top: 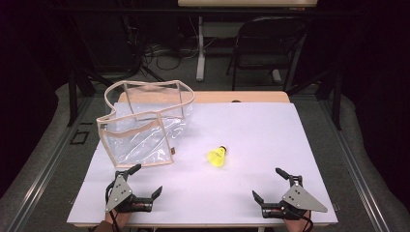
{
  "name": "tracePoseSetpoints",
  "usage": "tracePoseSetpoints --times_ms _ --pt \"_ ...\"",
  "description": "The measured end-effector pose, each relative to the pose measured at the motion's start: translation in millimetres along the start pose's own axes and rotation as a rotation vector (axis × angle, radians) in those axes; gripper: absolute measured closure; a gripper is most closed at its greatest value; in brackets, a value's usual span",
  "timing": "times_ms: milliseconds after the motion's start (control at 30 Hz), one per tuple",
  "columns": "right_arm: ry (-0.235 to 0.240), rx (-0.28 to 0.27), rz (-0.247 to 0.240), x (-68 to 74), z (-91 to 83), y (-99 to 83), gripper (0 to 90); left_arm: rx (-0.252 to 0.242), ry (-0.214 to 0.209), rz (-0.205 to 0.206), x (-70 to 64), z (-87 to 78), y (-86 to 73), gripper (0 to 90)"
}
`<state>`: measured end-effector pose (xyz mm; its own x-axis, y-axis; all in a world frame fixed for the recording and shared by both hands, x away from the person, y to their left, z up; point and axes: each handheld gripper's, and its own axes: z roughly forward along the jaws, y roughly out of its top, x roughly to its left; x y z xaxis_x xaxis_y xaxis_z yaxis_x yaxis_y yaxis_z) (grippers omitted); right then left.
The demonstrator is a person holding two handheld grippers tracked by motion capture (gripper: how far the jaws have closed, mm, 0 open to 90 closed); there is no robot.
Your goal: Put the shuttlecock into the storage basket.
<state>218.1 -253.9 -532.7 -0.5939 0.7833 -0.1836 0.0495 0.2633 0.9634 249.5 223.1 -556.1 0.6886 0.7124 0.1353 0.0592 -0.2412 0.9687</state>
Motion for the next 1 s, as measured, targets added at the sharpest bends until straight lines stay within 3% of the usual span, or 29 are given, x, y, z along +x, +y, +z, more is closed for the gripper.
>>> tracePoseSetpoints --times_ms 633,1000 --pt "0.012 0.009 0.003 0.5 2.3 0.0 0.0 0.018 -0.013 0.01 -1.8 1.7 2.8 0.0" --pt "0.015 0.015 0.005 0.5 2.9 -0.5 0.0 0.034 -0.045 0.002 -3.3 13.0 8.2 0.0"
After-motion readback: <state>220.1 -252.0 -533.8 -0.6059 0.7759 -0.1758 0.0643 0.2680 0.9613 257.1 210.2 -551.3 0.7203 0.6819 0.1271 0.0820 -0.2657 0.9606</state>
